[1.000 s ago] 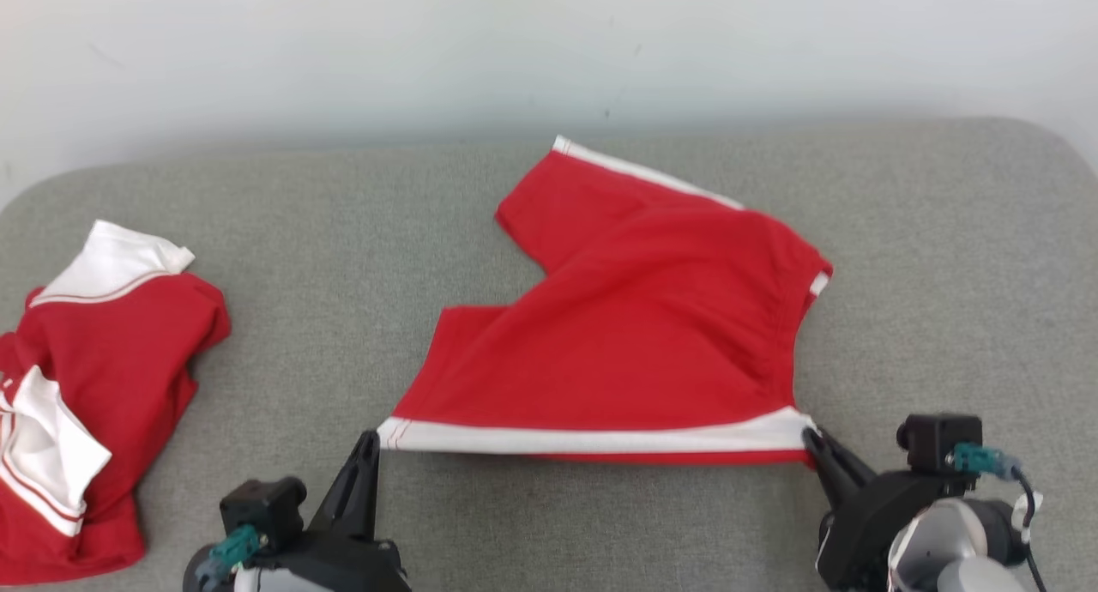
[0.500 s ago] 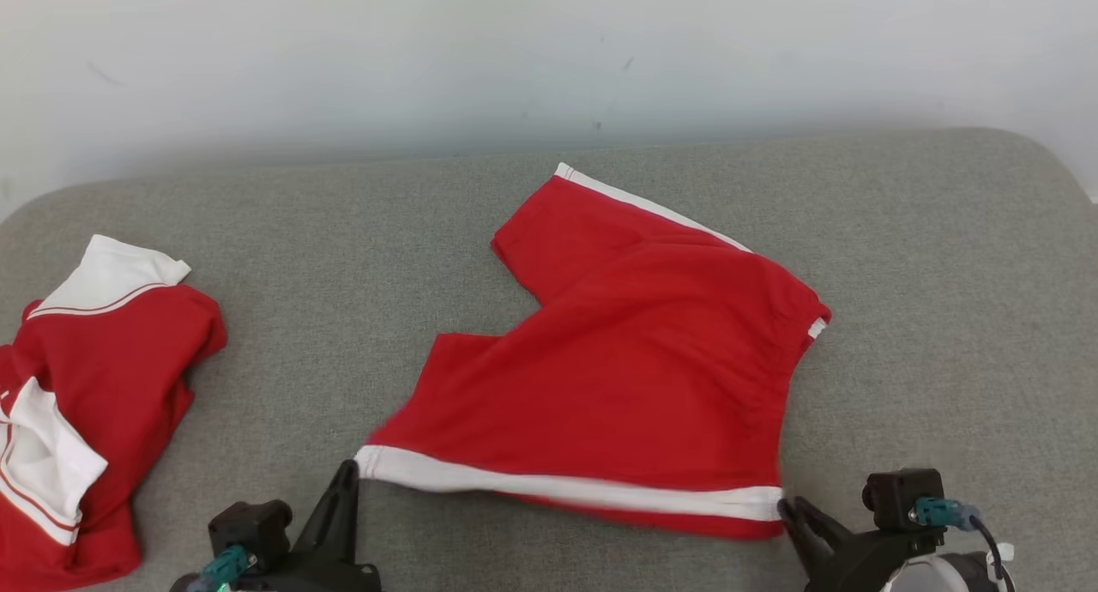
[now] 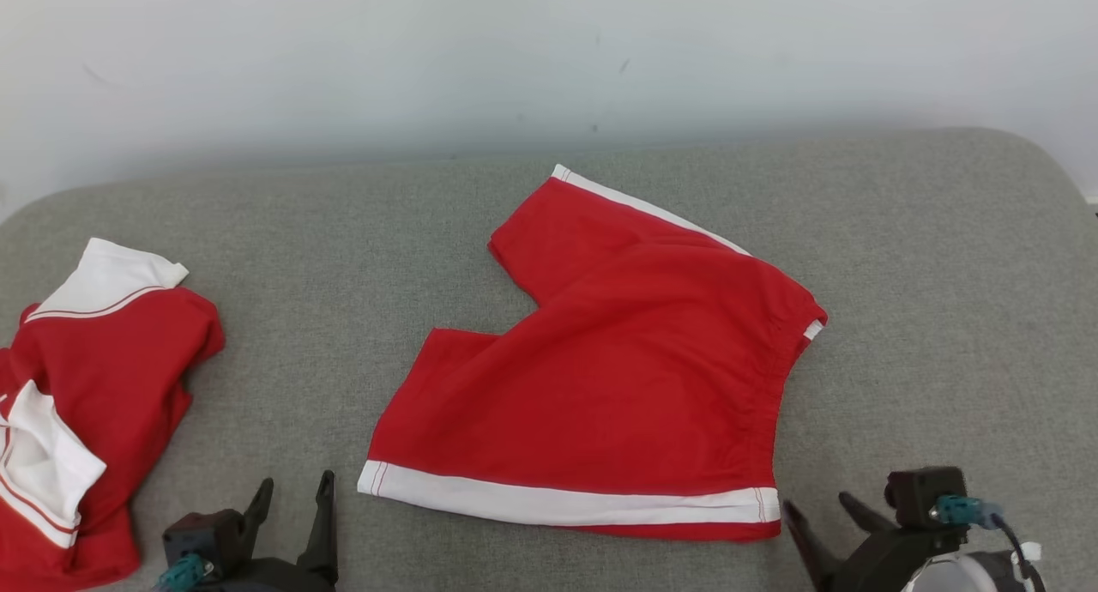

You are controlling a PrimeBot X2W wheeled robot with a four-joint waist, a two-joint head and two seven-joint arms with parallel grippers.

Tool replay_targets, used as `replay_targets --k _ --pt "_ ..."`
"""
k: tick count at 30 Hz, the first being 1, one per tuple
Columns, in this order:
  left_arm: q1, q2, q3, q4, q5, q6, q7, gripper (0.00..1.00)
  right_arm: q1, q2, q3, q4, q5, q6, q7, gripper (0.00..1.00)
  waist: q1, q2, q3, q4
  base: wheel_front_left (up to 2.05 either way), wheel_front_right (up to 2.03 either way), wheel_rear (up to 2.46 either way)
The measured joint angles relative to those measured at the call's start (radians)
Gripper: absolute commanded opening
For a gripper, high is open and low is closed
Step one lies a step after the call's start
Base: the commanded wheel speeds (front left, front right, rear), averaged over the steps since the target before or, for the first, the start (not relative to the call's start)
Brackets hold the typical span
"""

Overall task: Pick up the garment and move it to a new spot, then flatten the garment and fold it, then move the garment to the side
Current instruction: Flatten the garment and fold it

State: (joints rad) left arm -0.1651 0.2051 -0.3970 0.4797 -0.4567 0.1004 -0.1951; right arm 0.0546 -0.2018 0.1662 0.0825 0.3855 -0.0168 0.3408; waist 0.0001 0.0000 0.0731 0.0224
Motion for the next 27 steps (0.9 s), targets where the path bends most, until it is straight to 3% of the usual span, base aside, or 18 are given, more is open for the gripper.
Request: replay_targets --k 6,15,27 --pt "-0.002 0.007 0.023 -0.065 0.021 0.005 -0.036 1.0 -0.027 0.033 -0.061 -0.051 0.0 -0.045 -0.098 1.0 0.0 0.0 -0.024 0.001 0.0 0.0 0.0" --pt "0.009 0.009 0.093 -0.156 0.046 0.015 -0.052 1.0 -0.049 0.058 -0.108 -0.084 -0.07 -0.081 -0.296 1.0 -0.0001 -0.0001 -0.08 -0.008 0.0 0.0 0.0" --pt "0.128 0.045 0.136 -0.206 0.06 0.023 -0.053 1.0 -0.045 0.103 -0.193 -0.051 -0.111 -0.099 -0.486 1.0 -0.0001 0.0 -0.124 -0.053 0.0 0.0 0.0"
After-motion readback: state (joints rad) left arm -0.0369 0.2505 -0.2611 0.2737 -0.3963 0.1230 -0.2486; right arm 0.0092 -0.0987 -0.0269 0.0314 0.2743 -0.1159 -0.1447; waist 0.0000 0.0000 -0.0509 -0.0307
